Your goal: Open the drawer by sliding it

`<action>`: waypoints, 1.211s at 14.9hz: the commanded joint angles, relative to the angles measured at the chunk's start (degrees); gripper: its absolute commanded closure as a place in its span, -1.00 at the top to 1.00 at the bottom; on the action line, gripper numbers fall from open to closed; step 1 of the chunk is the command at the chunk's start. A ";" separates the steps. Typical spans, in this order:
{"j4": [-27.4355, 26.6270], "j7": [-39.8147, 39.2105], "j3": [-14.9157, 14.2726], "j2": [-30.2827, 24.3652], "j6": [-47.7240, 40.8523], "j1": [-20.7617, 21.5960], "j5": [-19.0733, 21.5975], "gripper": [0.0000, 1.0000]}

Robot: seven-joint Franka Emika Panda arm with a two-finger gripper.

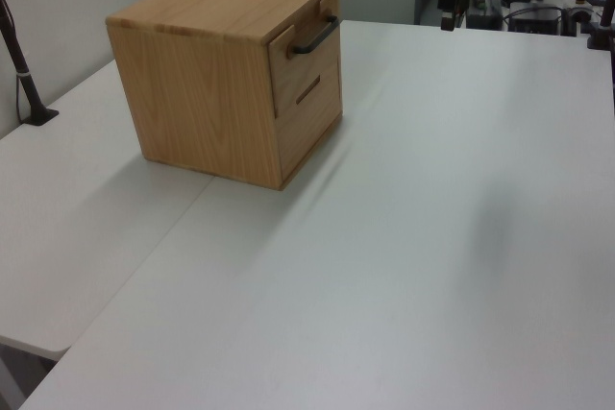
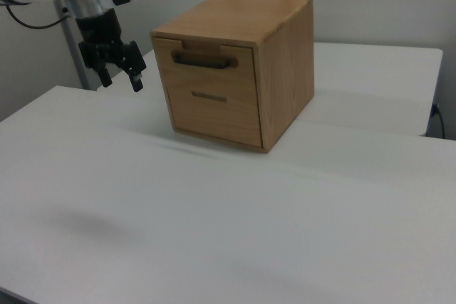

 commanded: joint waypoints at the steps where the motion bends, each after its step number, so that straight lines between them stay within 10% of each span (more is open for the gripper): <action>1: -1.78 -1.24 -0.28 -1.09 1.66 0.29 0.77 1.00; 18: -1.78 -1.41 -0.19 -0.12 1.75 0.20 0.94 1.00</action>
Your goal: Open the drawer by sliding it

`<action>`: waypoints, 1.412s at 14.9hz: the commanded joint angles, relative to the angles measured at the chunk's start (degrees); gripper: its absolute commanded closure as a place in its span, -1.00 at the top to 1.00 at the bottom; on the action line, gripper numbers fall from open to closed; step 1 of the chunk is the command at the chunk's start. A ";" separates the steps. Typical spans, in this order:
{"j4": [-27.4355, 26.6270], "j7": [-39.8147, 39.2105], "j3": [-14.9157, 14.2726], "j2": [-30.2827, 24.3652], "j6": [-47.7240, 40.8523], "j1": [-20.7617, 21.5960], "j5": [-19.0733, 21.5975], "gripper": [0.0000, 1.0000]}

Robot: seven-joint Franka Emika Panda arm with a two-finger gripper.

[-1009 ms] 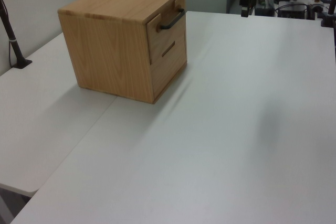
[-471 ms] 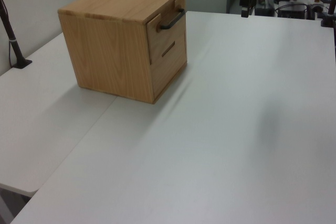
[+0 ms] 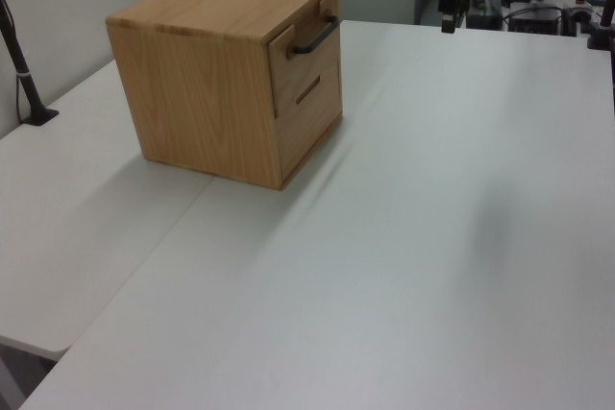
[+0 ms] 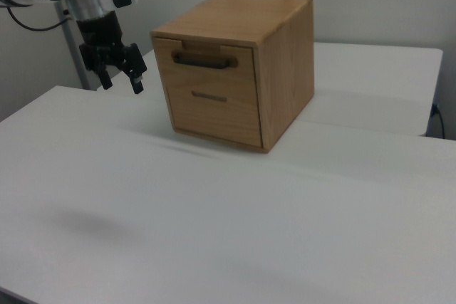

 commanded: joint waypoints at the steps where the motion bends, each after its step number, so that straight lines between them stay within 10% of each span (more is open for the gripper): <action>1: -1.40 -1.01 -0.19 0.03 1.93 0.20 1.20 1.00; 5: -1.31 6.94 1.91 2.58 5.61 0.20 1.90 0.98; 12: -1.14 45.29 1.65 4.68 27.31 -4.81 12.62 0.92; 17: 2.73 52.33 -0.02 10.13 36.62 -6.12 18.15 -0.12; 21: 2.73 52.95 -0.11 13.38 45.94 -7.80 24.13 -0.45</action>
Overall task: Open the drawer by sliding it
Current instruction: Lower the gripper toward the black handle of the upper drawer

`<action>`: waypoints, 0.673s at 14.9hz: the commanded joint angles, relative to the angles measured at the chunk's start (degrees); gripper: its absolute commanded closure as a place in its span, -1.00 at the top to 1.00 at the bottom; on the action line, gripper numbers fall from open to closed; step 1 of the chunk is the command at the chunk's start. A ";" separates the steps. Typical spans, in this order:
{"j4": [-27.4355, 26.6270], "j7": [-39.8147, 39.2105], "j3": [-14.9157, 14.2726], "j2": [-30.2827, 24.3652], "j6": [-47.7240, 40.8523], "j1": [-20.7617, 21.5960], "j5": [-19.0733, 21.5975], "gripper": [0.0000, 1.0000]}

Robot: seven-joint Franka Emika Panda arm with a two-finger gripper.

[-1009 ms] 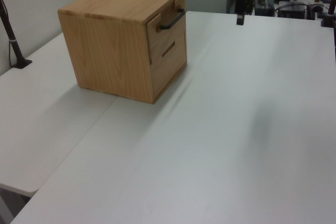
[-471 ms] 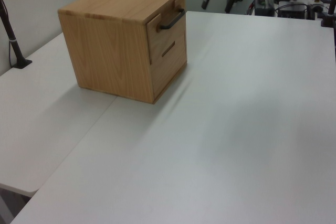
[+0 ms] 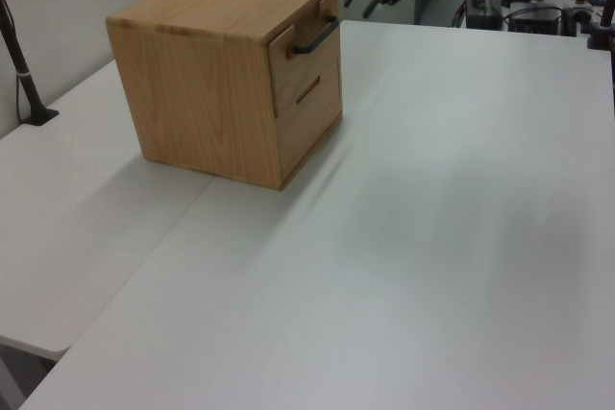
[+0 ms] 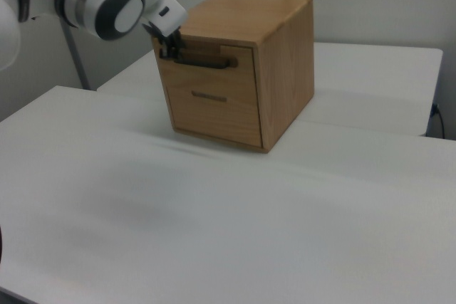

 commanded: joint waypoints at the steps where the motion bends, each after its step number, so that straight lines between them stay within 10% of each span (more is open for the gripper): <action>1: 1.29 1.77 -0.28 3.63 5.83 -1.00 4.19 -0.45; 10: 3.13 3.17 0.07 10.14 12.87 -0.65 4.19 -0.45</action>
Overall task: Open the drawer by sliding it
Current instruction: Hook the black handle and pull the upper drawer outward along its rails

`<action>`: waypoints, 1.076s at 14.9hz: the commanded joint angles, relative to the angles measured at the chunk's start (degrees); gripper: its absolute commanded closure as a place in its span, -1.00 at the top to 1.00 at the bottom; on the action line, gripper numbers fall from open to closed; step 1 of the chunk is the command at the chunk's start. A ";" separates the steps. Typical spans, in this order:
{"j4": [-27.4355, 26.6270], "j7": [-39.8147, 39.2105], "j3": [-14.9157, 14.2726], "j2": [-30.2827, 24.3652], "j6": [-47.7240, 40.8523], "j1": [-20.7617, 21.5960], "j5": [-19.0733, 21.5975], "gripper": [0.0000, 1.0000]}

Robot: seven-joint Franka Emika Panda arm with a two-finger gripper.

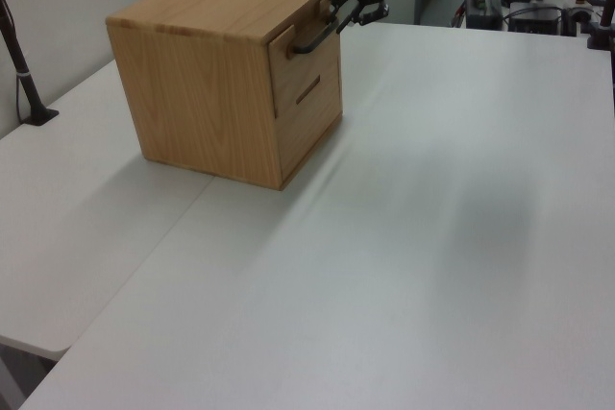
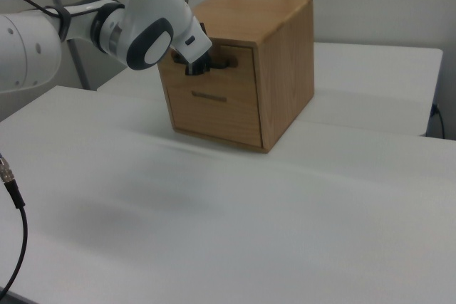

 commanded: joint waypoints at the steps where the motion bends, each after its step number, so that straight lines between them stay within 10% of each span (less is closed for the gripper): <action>1: 2.14 1.05 0.25 2.46 1.18 0.61 0.70 -0.45; 16: -10.76 -5.54 1.30 -14.04 -16.39 -0.97 -0.80 -0.79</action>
